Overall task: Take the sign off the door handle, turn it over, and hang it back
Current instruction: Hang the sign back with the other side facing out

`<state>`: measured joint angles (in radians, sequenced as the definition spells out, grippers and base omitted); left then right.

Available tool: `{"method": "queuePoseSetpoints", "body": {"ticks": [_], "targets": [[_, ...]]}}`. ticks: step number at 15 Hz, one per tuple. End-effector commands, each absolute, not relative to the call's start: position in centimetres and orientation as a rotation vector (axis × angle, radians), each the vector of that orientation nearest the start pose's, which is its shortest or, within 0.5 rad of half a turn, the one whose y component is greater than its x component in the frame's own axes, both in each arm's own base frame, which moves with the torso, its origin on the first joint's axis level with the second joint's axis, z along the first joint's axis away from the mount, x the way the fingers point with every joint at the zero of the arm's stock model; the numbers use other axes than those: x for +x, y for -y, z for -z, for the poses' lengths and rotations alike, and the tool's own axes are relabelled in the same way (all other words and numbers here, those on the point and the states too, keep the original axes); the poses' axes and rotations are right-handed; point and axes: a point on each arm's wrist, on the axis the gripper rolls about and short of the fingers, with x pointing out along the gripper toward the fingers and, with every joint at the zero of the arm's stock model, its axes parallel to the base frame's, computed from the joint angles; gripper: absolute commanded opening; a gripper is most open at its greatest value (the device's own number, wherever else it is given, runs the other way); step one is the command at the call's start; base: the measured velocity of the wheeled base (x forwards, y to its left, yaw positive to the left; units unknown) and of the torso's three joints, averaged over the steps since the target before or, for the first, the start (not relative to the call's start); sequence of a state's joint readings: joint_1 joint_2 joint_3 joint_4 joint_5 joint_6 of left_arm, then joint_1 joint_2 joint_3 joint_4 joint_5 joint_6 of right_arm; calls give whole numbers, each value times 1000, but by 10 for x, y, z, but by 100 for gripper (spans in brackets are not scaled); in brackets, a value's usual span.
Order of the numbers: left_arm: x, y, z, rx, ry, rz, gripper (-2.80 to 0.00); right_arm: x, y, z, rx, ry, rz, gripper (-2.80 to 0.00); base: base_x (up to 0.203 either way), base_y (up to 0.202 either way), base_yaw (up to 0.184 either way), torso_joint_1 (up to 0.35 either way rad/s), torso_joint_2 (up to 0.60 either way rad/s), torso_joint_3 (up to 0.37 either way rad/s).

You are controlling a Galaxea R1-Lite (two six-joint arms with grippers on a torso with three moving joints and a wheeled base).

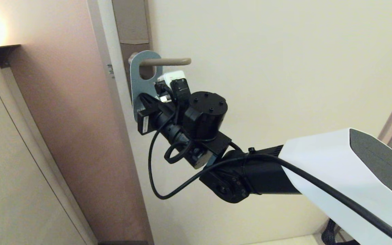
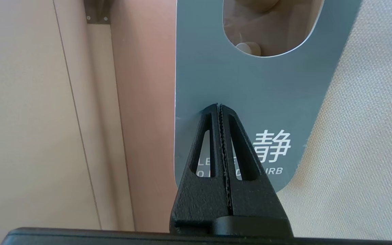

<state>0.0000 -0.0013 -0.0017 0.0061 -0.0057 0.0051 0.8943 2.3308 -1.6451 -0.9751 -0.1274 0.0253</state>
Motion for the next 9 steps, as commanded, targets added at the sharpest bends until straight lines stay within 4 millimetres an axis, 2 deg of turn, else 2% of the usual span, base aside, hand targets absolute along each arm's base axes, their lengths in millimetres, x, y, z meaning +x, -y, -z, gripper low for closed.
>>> {"method": "queuePoseSetpoints", "body": {"ticks": [1, 6, 9], "targets": [[-23, 0, -75, 5, -5, 6, -280, 312, -382, -191, 176, 258, -745, -280, 0, 0, 0, 0, 0, 0], [-23, 0, -75, 5, -5, 6, -280, 325, -375, -199, 198, 290, -667, -280, 0, 0, 0, 0, 0, 0], [-23, 0, -75, 5, -5, 5, -280, 327, -374, -201, 194, 300, -651, -280, 0, 0, 0, 0, 0, 0]]}}
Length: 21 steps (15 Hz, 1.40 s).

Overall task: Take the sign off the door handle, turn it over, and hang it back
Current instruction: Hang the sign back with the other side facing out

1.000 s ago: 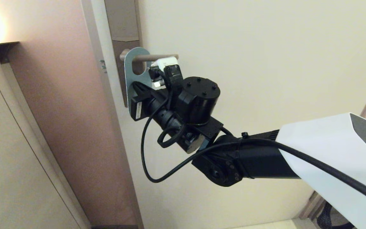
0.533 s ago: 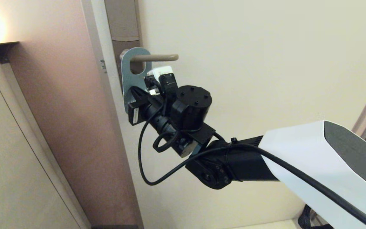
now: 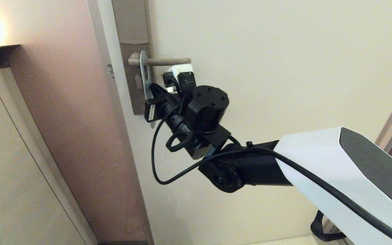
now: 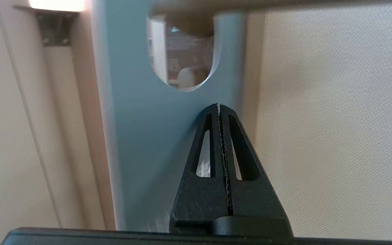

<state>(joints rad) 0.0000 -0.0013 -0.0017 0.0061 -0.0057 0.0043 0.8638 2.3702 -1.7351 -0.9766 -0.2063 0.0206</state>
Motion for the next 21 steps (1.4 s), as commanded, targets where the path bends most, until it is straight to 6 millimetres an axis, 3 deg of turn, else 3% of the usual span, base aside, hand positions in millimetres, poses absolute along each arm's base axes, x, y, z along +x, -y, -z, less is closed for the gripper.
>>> {"method": "queuePoseSetpoints", "body": {"ticks": [1, 8, 14, 21], "targets": [[-23, 0, -75, 5, -5, 5, -280, 326, -374, -200, 177, 303, -649, -280, 0, 0, 0, 0, 0, 0], [-23, 0, -75, 5, -5, 6, -280, 321, -378, -194, 136, 288, -658, -280, 0, 0, 0, 0, 0, 0], [-23, 0, -75, 5, -5, 6, -280, 312, -370, -209, 147, 295, -668, -280, 0, 0, 0, 0, 0, 0], [-23, 0, -75, 5, -5, 5, -280, 274, -381, -223, 160, 297, -752, -280, 0, 0, 0, 0, 0, 0]]}}
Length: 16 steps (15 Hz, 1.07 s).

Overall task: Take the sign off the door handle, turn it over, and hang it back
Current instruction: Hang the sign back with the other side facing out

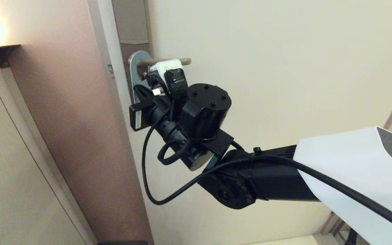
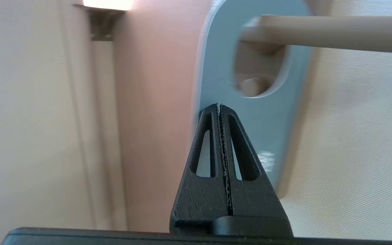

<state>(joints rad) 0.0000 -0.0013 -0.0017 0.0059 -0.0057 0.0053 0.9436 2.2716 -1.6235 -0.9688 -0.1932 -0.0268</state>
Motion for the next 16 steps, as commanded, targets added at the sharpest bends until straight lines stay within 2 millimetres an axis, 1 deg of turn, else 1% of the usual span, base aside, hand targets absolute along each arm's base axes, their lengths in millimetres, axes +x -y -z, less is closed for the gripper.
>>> {"method": "queuePoseSetpoints", "body": {"ticks": [1, 2, 6, 10, 12, 15, 16], "targets": [[-23, 0, -75, 5, -5, 5, -280, 270, -382, -225, 161, 298, -773, -280, 0, 0, 0, 0, 0, 0], [-23, 0, -75, 5, -5, 6, -280, 270, -383, -226, 161, 304, -786, -280, 0, 0, 0, 0, 0, 0], [-23, 0, -75, 5, -5, 6, -280, 277, -396, -217, 144, 332, -804, -280, 0, 0, 0, 0, 0, 0], [-23, 0, -75, 5, -5, 6, -280, 286, -405, -197, 127, 330, -758, -280, 0, 0, 0, 0, 0, 0], [-23, 0, -75, 6, -5, 6, -280, 284, -404, -202, 134, 336, -753, -280, 0, 0, 0, 0, 0, 0], [-23, 0, -75, 5, -5, 5, -280, 276, -393, -219, 140, 344, -765, -280, 0, 0, 0, 0, 0, 0], [-23, 0, -75, 5, -5, 5, -280, 271, -387, -228, 141, 348, -778, -280, 0, 0, 0, 0, 0, 0]]}}
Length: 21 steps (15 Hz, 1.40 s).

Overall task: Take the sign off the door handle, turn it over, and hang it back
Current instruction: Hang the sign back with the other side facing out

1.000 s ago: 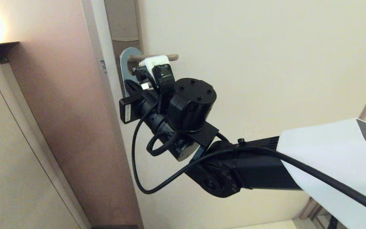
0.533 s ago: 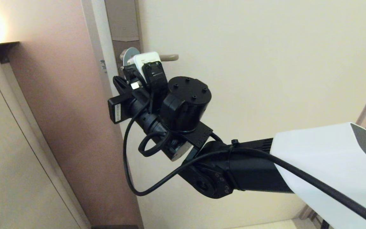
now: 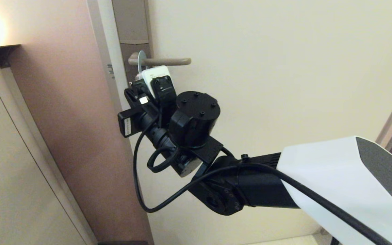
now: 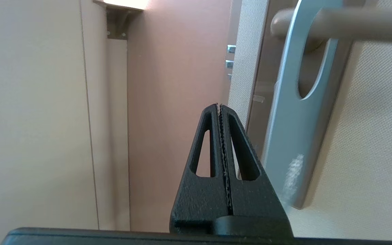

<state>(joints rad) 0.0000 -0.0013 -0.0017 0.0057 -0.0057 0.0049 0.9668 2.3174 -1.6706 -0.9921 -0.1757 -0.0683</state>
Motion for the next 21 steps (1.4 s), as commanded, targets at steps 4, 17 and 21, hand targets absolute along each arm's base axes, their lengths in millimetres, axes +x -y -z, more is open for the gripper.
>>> {"method": "queuePoseSetpoints", "body": {"ticks": [4, 17, 21], "targets": [[-23, 0, -75, 5, -5, 6, -280, 247, -355, -264, 130, 355, -855, -280, 0, 0, 0, 0, 0, 0], [-23, 0, -75, 5, -5, 6, -280, 304, -336, -206, 32, 226, -749, -280, 0, 0, 0, 0, 0, 0], [-23, 0, -75, 5, -5, 6, -280, 321, -355, -186, 32, 225, -750, -280, 0, 0, 0, 0, 0, 0]]}}
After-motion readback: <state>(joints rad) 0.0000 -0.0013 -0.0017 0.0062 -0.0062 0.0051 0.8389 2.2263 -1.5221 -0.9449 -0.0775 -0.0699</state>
